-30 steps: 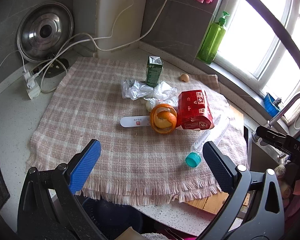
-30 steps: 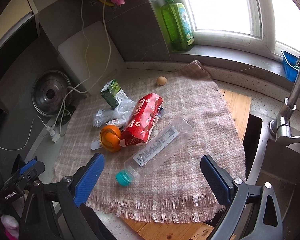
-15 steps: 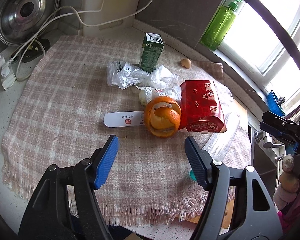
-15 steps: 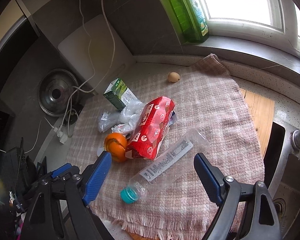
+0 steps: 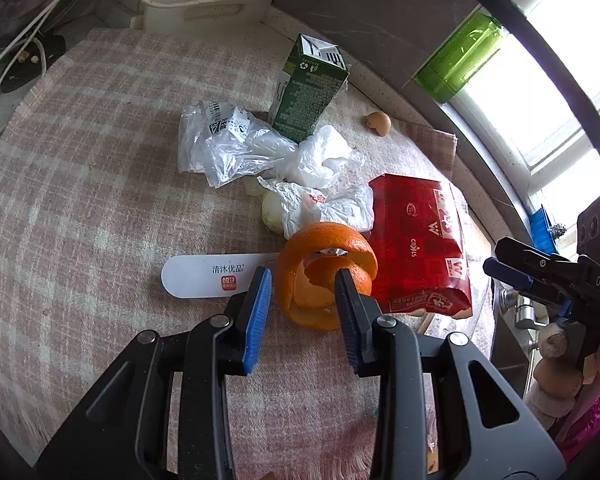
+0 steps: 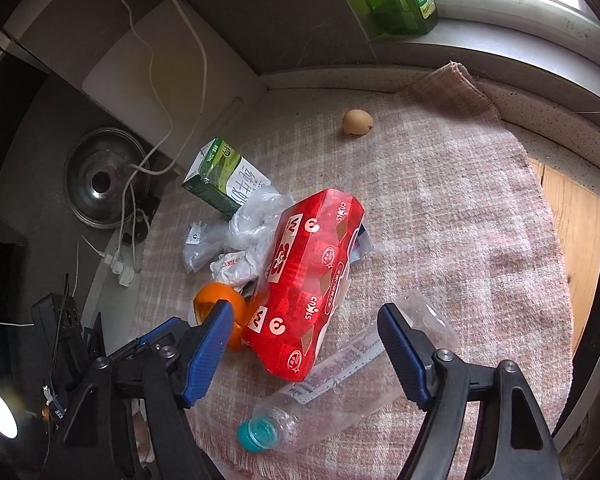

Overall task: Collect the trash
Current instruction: 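Grasp the orange peel with the left tool while the right tool grasps the red tissue pack, then carry the orange peel and red pack with both tools over the blue wastebasket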

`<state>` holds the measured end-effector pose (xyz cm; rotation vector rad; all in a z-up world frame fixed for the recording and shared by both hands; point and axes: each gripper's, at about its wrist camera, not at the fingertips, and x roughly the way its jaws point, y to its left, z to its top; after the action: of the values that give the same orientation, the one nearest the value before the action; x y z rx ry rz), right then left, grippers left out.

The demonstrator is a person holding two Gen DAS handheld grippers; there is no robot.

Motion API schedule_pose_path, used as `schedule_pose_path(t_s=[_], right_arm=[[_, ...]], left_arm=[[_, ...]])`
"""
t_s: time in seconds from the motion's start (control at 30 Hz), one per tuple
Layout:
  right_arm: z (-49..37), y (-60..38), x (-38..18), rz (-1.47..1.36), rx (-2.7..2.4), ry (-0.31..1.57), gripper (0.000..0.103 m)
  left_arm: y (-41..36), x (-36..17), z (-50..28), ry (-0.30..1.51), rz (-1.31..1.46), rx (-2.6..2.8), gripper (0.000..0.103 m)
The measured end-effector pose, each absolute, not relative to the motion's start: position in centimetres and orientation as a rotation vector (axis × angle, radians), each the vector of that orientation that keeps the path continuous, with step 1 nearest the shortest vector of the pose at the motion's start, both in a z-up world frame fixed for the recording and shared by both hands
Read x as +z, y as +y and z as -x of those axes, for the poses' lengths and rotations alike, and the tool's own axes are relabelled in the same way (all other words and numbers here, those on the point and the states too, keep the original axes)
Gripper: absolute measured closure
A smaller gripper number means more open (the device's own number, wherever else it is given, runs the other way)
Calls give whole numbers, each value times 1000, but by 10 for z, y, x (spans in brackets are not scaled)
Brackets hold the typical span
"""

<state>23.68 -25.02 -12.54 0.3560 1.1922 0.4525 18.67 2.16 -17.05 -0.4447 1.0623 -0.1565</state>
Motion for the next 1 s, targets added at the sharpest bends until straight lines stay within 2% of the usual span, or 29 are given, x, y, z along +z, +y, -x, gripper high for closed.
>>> schedule_pose_path(t_s=[0.07, 0.13, 0.23, 0.4, 0.67, 0.73, 1.0], right_arm=[[-243, -247, -130, -347, 449, 1207, 26], [-247, -244, -133, -337, 451, 1220, 28], [-252, -241, -141, -338, 456, 1248, 31], [-259, -233, -151, -339, 466, 1277, 32], [-265, -224, -164, -351, 485, 1311, 42], [-267, -222, -163, -358, 499, 1311, 49], [-266, -232, -154, -398, 518, 1280, 58]], left_arm=[[22, -174, -193, 1070, 453, -156, 70], [22, -179, -199, 1083, 457, -156, 76], [22, -186, -207, 1102, 460, -156, 78], [22, -193, -215, 1121, 452, -148, 88], [21, -197, -212, 1119, 464, -136, 91], [21, -196, -211, 1114, 468, -132, 92], [21, -187, -196, 1092, 477, -113, 95]])
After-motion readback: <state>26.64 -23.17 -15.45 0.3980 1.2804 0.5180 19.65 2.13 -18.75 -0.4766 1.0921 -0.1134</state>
